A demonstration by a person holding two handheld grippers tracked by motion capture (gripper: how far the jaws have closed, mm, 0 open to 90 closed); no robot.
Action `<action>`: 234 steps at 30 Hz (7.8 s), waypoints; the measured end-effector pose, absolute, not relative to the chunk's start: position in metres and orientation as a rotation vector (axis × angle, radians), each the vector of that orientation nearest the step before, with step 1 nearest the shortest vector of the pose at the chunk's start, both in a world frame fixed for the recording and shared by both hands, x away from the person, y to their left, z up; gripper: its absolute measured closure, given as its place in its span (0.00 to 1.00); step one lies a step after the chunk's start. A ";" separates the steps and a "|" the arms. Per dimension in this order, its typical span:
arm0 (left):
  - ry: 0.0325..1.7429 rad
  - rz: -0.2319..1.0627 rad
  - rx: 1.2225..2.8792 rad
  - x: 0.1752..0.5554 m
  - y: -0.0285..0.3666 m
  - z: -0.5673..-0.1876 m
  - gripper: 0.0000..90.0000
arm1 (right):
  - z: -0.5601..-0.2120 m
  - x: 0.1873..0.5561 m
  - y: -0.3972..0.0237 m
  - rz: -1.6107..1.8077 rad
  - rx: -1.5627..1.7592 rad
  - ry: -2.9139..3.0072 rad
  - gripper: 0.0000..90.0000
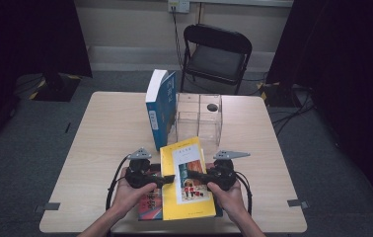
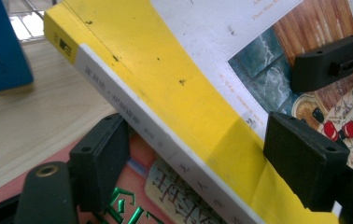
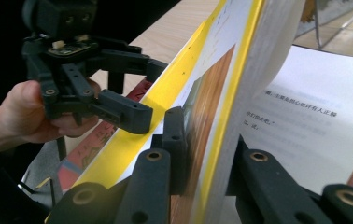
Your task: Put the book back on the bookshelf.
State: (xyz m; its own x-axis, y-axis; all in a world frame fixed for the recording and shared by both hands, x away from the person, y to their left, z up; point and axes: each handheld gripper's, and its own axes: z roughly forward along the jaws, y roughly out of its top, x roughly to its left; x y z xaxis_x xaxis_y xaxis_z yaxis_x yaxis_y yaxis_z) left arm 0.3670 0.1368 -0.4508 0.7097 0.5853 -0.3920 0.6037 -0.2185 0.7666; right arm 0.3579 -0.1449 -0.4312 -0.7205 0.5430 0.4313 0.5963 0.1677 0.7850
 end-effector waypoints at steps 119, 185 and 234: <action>0.721 0.259 1.735 0.335 0.114 -0.369 0.84 | -0.410 0.347 -0.197 -1.687 -1.195 -2.620 0.26; 1.082 0.606 1.672 0.463 0.053 -0.402 0.84 | -0.499 0.345 -0.279 -1.242 -1.788 -2.843 0.17; 1.303 0.155 2.301 0.498 0.050 -0.295 0.64 | -0.499 0.345 -0.278 -1.243 -1.788 -2.843 0.17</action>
State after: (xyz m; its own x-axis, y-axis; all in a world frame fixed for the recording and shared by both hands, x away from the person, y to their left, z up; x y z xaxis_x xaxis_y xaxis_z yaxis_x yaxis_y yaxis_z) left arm 0.4978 0.0499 -0.2946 0.5381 0.8316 -0.1371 0.7763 -0.4257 0.4650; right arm 0.3445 -0.2779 -0.4995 -0.4298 0.9029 -0.0076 0.6074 0.2954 0.7374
